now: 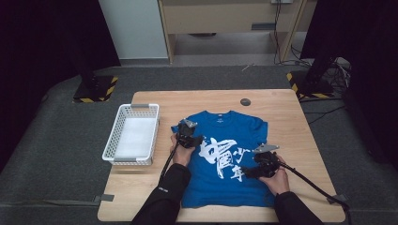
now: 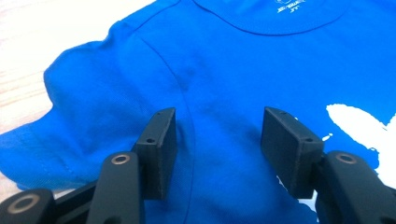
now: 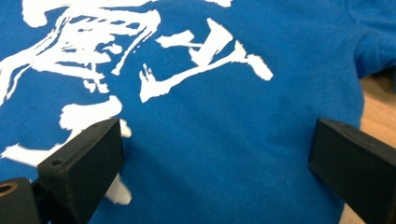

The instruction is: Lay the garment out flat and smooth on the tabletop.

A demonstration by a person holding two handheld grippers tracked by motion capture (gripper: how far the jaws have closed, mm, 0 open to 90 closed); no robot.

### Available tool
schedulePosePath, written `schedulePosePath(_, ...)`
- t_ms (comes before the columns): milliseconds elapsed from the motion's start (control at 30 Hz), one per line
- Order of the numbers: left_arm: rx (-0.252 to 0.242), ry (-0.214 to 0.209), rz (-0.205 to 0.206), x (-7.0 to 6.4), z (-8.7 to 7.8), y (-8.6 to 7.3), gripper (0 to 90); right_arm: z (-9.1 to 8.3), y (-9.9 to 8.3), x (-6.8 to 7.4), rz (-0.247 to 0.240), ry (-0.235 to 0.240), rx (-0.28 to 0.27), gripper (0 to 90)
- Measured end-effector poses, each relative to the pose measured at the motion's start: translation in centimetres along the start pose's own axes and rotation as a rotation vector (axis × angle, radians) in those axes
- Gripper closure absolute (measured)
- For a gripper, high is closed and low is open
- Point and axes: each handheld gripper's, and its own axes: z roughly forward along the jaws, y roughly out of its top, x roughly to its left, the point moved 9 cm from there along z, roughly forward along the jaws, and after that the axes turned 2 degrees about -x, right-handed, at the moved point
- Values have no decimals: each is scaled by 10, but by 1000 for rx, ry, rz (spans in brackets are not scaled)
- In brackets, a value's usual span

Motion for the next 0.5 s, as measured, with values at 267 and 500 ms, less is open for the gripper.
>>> schedulePosePath(267,-35,7,-7,8,7,5,433,12,12,-10,15,-25,-21,28)
schedulePosePath(500,-3,-55,-36,8,-5,7,358,6,17,-15,26,-41,-8,23)
